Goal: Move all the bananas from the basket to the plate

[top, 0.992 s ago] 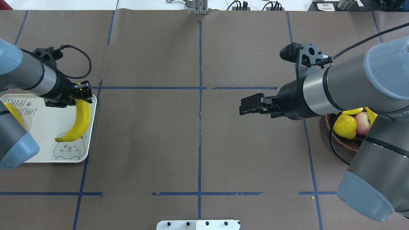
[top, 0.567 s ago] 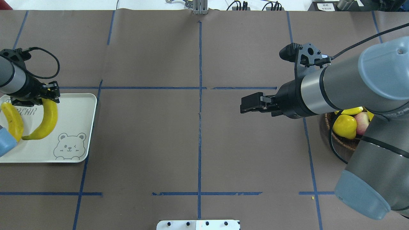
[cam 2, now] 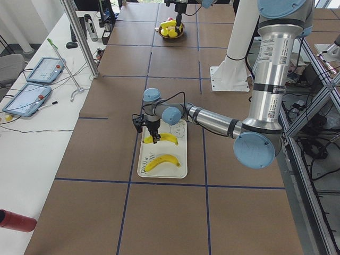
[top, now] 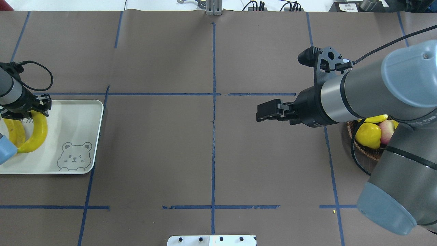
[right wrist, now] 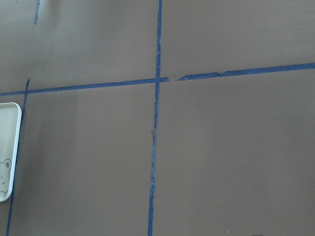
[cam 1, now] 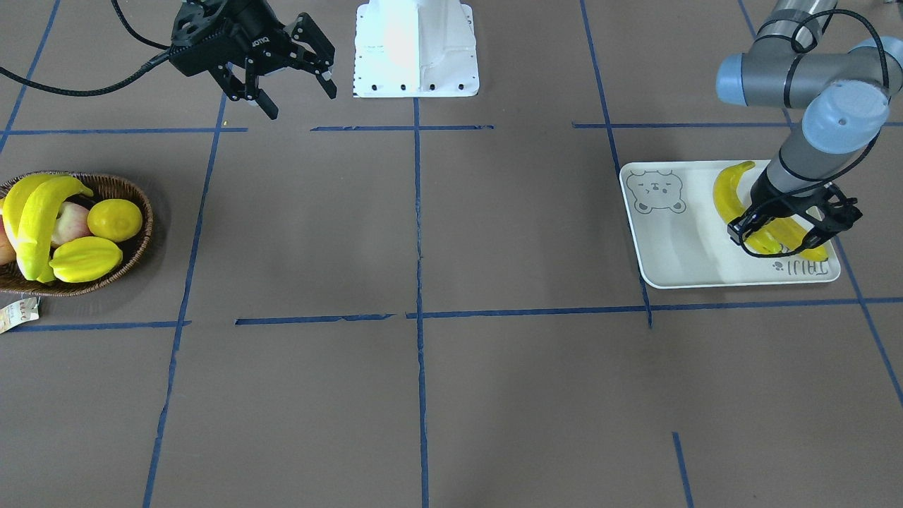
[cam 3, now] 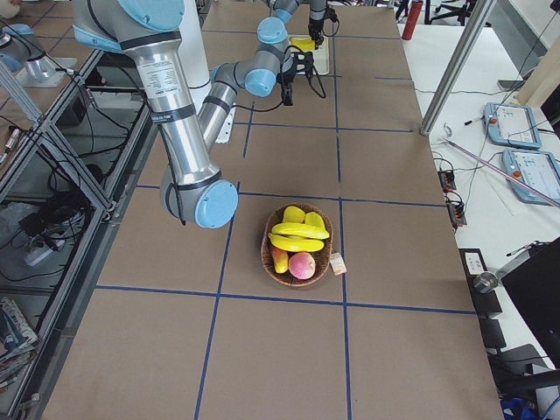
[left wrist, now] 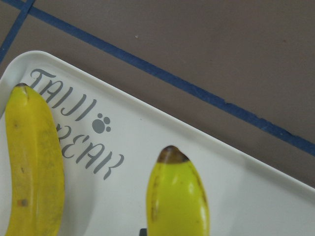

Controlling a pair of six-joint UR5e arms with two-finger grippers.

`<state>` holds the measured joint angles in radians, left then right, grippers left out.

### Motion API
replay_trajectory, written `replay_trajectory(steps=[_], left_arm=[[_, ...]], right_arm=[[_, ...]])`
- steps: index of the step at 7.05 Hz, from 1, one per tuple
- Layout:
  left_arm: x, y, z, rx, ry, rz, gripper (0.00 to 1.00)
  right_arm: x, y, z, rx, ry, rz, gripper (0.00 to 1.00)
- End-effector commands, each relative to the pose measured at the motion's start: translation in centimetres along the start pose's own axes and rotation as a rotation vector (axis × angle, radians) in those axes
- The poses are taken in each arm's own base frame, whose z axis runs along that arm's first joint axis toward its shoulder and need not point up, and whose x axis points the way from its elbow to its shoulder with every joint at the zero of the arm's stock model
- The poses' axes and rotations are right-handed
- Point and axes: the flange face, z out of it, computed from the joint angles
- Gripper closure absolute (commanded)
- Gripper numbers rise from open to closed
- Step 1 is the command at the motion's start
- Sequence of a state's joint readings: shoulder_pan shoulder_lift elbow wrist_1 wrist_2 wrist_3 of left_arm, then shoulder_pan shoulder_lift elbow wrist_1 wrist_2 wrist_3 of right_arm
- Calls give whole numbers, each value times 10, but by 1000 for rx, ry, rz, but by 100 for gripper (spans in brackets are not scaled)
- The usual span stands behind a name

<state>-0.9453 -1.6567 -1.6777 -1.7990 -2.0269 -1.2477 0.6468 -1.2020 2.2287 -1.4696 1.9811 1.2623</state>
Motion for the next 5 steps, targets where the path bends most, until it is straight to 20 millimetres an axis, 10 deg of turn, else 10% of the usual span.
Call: replay_trajectory(steps=[1, 2, 3, 5], left_arm=[[-13, -6, 16, 10, -15, -4, 86], [-14, -6, 16, 14, -5, 19, 28], [-13, -6, 13, 19, 7, 66, 0], [-12, -19, -17, 43, 50, 162, 0]], right_arm=[[0, 0, 0, 0, 0, 1, 0], [0, 0, 0, -1, -2, 0, 0], [1, -1, -2, -5, -2, 1, 0], [27, -13, -8, -3, 33, 26, 0]])
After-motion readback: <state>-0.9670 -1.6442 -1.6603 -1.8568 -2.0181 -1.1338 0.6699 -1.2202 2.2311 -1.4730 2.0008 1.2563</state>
